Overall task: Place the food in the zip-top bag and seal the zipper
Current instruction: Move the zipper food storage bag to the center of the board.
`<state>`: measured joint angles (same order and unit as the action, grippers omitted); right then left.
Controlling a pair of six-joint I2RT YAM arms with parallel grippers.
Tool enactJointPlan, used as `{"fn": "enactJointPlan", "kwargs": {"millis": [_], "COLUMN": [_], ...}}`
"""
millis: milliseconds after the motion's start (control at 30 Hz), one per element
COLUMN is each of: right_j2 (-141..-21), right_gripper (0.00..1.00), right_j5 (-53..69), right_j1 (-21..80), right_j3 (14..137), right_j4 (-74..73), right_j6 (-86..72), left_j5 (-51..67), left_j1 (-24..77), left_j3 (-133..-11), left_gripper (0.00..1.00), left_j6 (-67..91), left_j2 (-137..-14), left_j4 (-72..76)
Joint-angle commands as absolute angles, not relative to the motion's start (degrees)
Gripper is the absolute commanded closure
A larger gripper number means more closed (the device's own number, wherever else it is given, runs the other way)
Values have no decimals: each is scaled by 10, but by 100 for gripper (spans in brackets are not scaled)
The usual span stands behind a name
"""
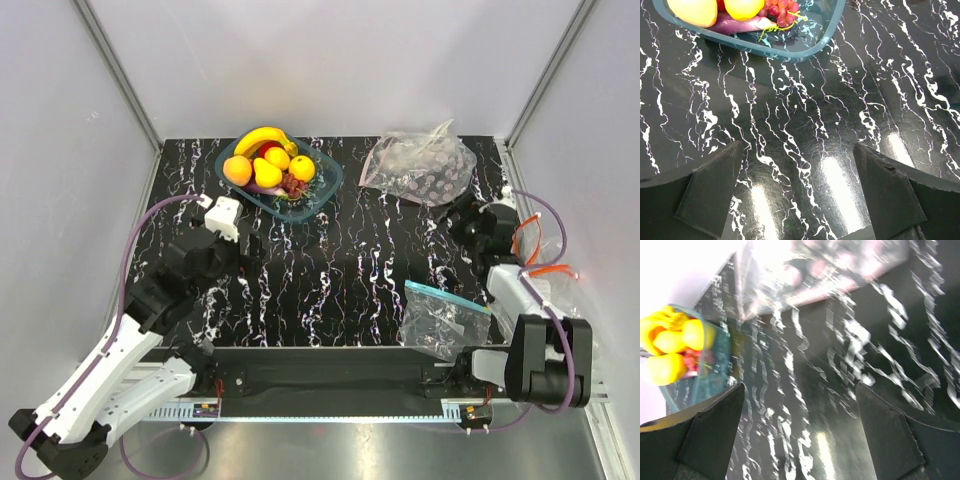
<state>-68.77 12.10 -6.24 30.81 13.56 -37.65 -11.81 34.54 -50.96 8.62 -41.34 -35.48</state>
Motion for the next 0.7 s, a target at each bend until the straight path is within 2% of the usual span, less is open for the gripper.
{"fn": "enactJointPlan", "kwargs": {"millis": [0,133,233,367,500,667], "right_j2": [-739,-809,-879,-962,-1019,-1056], "right_gripper": [0,0,0,2,5,1], "right_j5": [128,129,109,102,96,58], "right_j1": [-39,-3,35,65,87,113], "right_j3": [396,495,630,730,774,796], "right_j4": [108,55,-29,-78,-61,-31], "right_j6": [-356,-310,-218,-115,-44,53], "left_j5": [-100,-96,-92,-88,-84,-78], "left_j1": [345,344,345,345,344,345], "left_j3": [-515,-512,-512,-513,-512,-512], "left_gripper": [1,1,1,1,1,1], "left_j6": [83,83,83,83,83,83], "left_j2": [-405,-400,-395,-396,-395,-398], "left_j4": [-334,-335,-334,-334,-333,-332]}}
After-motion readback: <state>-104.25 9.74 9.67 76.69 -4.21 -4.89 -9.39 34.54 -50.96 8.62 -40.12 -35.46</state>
